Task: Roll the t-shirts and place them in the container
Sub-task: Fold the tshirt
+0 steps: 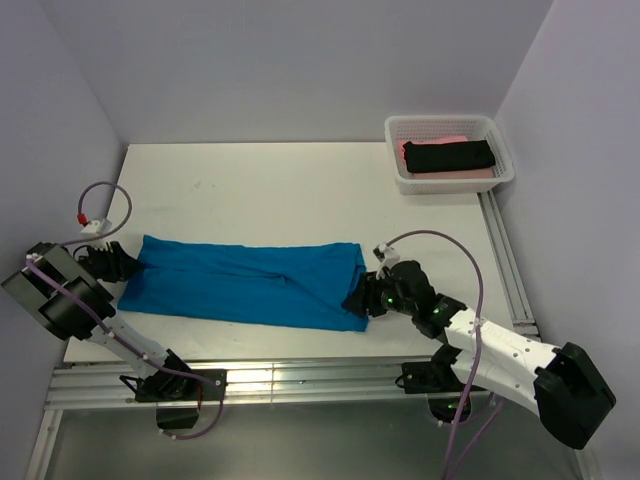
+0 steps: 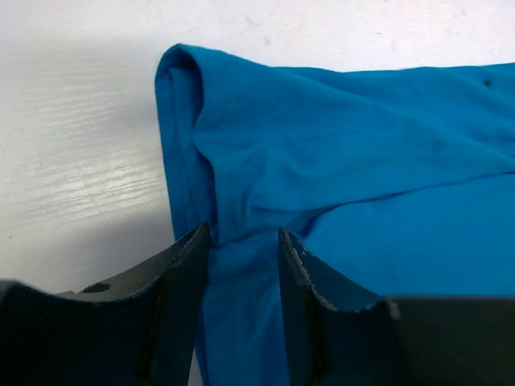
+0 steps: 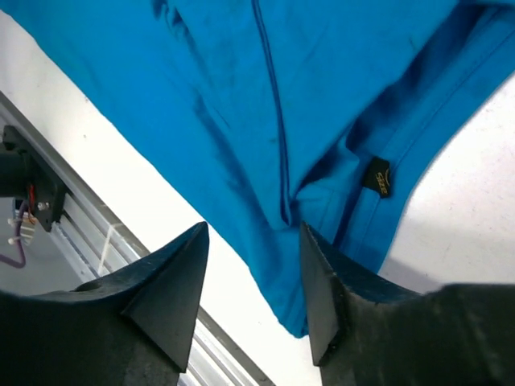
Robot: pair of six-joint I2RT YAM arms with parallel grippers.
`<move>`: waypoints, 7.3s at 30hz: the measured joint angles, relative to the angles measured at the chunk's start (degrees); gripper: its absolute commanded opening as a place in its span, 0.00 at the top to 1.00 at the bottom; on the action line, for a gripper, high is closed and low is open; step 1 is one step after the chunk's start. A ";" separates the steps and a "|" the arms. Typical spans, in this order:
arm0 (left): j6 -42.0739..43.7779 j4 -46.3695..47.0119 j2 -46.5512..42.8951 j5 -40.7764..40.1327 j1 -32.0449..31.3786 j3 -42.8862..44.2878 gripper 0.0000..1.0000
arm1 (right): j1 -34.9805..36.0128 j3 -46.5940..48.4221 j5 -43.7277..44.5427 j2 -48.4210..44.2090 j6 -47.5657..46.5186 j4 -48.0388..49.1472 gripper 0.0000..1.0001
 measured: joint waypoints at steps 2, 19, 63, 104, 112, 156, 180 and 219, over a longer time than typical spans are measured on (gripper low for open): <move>1.68 -2.29 0.00 0.79 0.15 0.87 0.53 | 0.04 1.38 0.04 0.26 -0.22 -0.61 0.41; -4.94 -4.98 -0.02 1.27 -2.23 5.57 0.33 | 0.22 25.46 -2.58 39.15 -10.01 6.78 0.39; -25.07 8.33 -0.44 -17.11 -44.28 11.15 0.35 | 16.92 28.96 -3.76 43.85 -2.75 13.38 0.98; -19.04 11.78 0.07 -19.54 -22.47 2.05 0.37 | 8.85 30.91 13.92 46.95 12.70 1.64 0.98; -21.53 13.00 -1.60 -20.74 -21.99 0.15 0.37 | -1.88 55.76 13.09 62.25 -1.03 -11.28 0.96; -22.45 2.82 -5.33 -30.69 -22.80 0.55 0.29 | -16.46 58.18 8.28 63.21 8.04 -10.62 0.42; -12.85 0.09 -4.79 -33.22 -22.47 0.85 0.31 | -16.65 86.49 8.11 86.20 30.25 -5.62 0.73; -23.80 -13.64 -13.00 -36.61 -66.16 -4.72 0.30 | -25.11 105.50 -0.11 101.44 37.97 2.43 0.90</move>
